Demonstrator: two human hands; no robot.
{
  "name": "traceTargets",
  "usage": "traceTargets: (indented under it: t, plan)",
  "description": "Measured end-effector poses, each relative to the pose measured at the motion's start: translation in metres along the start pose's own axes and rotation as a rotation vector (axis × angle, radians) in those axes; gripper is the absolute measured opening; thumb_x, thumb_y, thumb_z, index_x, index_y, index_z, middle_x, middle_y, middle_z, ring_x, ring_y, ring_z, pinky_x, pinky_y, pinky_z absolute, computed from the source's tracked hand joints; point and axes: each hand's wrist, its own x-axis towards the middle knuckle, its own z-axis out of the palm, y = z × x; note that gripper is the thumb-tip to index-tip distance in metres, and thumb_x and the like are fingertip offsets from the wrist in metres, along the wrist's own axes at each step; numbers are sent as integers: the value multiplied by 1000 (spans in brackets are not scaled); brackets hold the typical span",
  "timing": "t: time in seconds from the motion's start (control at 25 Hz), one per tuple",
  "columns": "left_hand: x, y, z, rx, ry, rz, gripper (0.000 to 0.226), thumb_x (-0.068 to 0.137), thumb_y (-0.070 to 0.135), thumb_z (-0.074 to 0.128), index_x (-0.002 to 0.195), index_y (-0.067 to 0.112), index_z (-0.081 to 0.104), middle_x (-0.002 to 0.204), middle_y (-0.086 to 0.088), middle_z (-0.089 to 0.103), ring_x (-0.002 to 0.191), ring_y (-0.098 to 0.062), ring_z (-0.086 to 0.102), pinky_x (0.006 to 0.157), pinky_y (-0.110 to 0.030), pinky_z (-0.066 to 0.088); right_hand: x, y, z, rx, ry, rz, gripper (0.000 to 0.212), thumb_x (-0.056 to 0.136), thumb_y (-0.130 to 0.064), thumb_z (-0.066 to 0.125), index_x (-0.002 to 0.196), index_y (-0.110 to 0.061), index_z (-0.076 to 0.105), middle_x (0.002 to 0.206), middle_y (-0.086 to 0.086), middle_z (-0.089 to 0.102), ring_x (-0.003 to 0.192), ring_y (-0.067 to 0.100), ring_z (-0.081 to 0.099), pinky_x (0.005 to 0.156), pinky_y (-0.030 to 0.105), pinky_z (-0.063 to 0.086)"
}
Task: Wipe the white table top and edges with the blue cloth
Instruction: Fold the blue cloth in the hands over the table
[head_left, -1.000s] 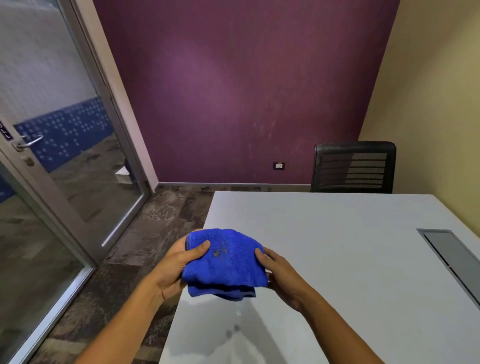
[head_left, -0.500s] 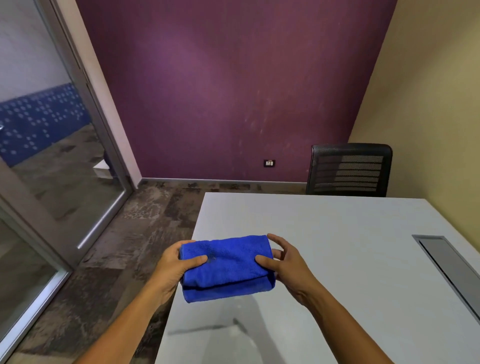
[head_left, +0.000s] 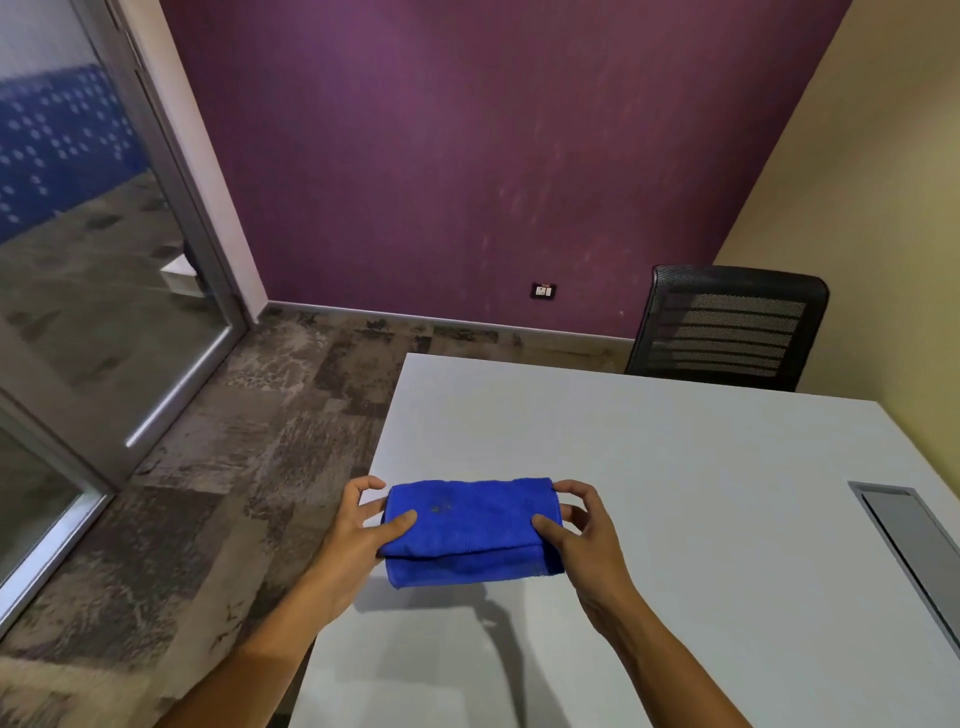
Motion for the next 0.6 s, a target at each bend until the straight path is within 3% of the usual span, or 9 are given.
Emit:
traceTargets:
  t: [0.08,0.16,0.28,0.36,0.48,0.6]
  plan:
    - [18,-3,-4,6,-33,-18,45,83,4,76,115,22,49,118,-15,68,101,-32,72,75,-42,62,16,3,4,-21,10,-9,36,95,-7,71,108,-41,68,113,2,72,86,16,74,65,25,57]
    - [39,-2,-6,20,-64,-29,37,83,5,77,105,18,50,112,-18,73,97,-33,73,68,-38,62,35,10,10,-44,31,-20,35,97,-4,68,106,-37,74,117,-1,72,87,7,73,67,22,57]
    - [76,-2,-5,123,-36,-30,17,90,6,70,89,19,59,106,-14,72,94,-29,73,61,-36,59,64,23,21,-84,74,11,36,100,-3,63,103,-33,81,118,-10,72,86,5,71,72,23,59]
    - [104,-6,-3,228,-10,-43,22,95,4,63,86,22,71,108,-8,69,98,-25,70,61,-32,58,88,33,32,-148,85,62,34,103,-5,59,108,-31,79,120,-12,69,87,7,68,75,21,58]
    - [147,-9,-3,335,-27,-59,23,95,6,63,106,24,73,122,-3,63,108,-21,65,71,-29,60,126,41,47,-232,70,140,32,106,-7,53,126,-24,70,127,-9,61,92,7,66,69,24,58]
    - [189,-5,-8,403,-127,-54,39,90,4,70,123,23,65,130,-2,57,116,-24,62,89,-40,59,166,39,57,-337,47,114,40,105,-3,52,140,-19,62,116,-19,55,78,17,69,54,23,56]
